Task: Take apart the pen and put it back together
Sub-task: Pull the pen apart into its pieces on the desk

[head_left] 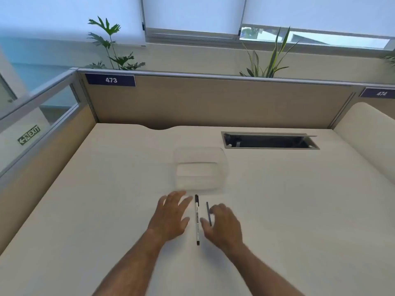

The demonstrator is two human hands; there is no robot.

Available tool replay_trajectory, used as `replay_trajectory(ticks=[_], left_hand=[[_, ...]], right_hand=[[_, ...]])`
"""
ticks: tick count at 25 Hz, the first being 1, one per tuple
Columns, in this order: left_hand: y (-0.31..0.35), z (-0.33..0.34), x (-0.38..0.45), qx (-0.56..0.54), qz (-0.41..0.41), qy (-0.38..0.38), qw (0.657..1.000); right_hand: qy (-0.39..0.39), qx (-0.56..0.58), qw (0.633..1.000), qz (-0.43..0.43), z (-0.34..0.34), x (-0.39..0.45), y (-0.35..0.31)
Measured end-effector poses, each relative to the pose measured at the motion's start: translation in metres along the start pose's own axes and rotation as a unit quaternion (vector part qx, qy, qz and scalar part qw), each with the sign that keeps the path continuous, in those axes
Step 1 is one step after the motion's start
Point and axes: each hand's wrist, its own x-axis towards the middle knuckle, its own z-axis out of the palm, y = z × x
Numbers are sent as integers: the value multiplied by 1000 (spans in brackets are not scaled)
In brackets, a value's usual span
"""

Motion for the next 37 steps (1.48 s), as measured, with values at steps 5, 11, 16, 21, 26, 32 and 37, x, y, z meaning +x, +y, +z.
replay_trajectory(ticks=[5, 11, 16, 21, 26, 32, 37], left_hand=[[6, 24, -14, -41, 27, -105, 993], [11, 25, -12, -34, 37, -105, 993], [13, 16, -6, 3, 56, -47, 997], [24, 9, 2, -58, 30, -18, 998], [28, 1, 4, -62, 75, 41, 994], [30, -7, 6, -51, 108, 45, 992], [30, -5, 7, -73, 93, 40, 992]], right_hand=[[-179, 5, 981, 79, 16, -28, -15], [-206, -12, 975, 78, 10, -15, -9], [-188, -18, 982, -21, -3, 1, 9], [-197, -18, 977, -83, -27, 23, 22], [-253, -49, 960, -113, -38, 37, 28], [-269, -71, 952, -126, -42, 48, 26], [-233, -93, 960, -123, -40, 49, 25]])
